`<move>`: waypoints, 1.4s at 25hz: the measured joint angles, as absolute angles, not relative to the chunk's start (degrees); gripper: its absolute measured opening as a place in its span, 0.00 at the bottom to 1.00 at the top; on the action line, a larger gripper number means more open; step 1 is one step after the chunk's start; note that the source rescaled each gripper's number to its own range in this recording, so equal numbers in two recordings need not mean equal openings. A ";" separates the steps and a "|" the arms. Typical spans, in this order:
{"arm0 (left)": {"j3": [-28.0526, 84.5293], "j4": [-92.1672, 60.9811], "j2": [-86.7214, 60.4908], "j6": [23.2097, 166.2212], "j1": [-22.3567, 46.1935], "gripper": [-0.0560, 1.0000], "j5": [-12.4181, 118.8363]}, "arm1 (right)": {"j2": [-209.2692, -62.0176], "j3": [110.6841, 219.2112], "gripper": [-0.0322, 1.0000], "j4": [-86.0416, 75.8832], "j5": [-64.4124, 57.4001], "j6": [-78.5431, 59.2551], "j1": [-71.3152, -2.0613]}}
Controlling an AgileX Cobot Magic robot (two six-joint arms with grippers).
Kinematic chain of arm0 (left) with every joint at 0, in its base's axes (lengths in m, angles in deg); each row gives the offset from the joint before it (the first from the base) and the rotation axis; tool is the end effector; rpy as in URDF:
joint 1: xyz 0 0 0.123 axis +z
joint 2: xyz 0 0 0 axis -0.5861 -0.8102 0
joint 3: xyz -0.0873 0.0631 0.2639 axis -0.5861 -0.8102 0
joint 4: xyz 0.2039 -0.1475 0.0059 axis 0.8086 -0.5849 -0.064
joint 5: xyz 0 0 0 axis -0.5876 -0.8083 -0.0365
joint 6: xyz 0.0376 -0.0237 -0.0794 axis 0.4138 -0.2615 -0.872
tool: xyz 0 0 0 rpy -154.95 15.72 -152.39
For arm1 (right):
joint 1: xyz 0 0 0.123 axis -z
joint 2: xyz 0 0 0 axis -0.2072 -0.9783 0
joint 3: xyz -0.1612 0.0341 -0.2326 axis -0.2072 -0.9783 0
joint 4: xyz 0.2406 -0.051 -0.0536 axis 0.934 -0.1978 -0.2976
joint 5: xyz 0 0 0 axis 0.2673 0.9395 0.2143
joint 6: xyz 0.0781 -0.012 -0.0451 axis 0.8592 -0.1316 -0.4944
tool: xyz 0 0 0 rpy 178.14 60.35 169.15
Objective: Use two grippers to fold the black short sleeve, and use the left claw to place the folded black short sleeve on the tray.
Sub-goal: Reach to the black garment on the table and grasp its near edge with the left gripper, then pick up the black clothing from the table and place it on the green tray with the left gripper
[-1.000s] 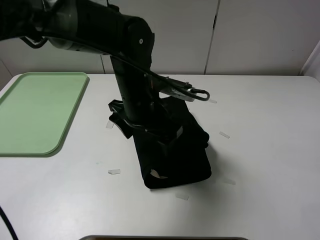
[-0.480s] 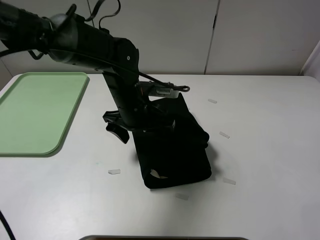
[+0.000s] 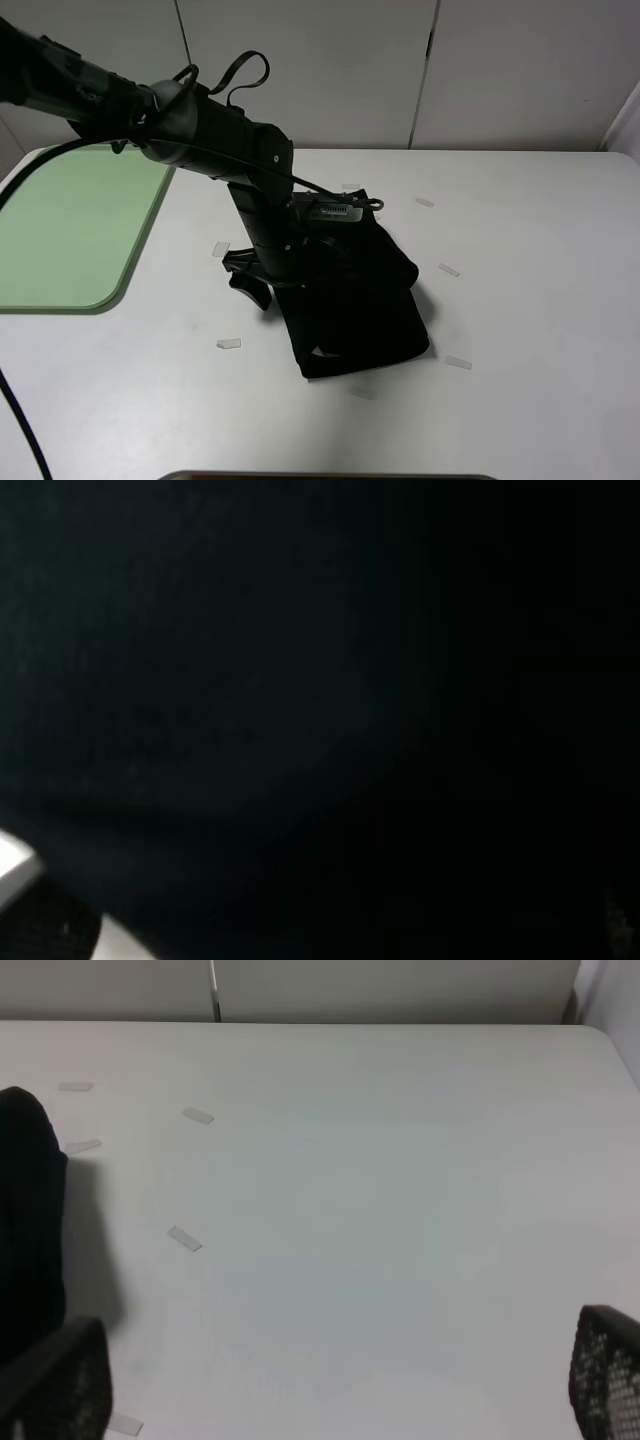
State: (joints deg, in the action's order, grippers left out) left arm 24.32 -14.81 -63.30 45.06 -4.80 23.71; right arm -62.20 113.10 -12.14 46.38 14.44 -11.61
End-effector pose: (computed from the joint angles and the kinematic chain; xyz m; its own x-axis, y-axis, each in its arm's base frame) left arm 0.3033 -0.2752 0.0967 -0.9546 0.2413 -0.1745 0.2763 0.9363 -0.2167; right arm -0.0038 0.0010 0.2781 -0.4299 0.0315 -0.9023 0.0072 0.9995 0.0314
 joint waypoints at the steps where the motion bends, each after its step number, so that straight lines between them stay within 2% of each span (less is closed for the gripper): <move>1: 24.32 -14.81 -63.43 45.06 -5.24 1.00 24.41 | -62.20 113.10 1.00 -12.14 46.38 14.44 -11.61; 5: 24.32 -14.81 -63.69 45.06 -6.33 0.92 25.97 | -62.20 113.10 1.00 -12.14 46.38 14.44 -11.61; 6: 24.32 -14.94 -63.74 45.06 -6.69 0.81 26.54 | -62.20 113.10 1.00 -12.14 46.38 14.44 -11.61; 8: 24.32 -15.49 -63.94 45.40 -6.77 0.69 26.82 | -62.20 113.10 1.00 -12.14 46.38 14.44 -11.61; 9: 24.32 -15.49 -63.94 45.40 -6.77 0.69 26.82 | -62.20 113.10 1.00 -12.14 46.38 14.44 -11.61; 11: 24.32 -16.50 -64.12 47.46 -6.77 0.55 26.86 | -62.20 113.10 1.00 -12.14 46.38 14.44 -11.61; 14: 24.43 -16.76 -64.12 50.26 -6.31 0.46 25.89 | -62.20 113.10 1.00 -12.14 46.38 14.44 -11.61; 24: 24.53 -15.20 -63.04 53.24 -2.87 0.42 19.06 | -62.20 113.10 1.00 -12.14 46.38 14.44 -11.61; 35: 24.34 0.27 -59.24 53.47 0.25 0.40 11.79 | -62.20 113.10 1.00 -12.14 46.38 14.44 -11.61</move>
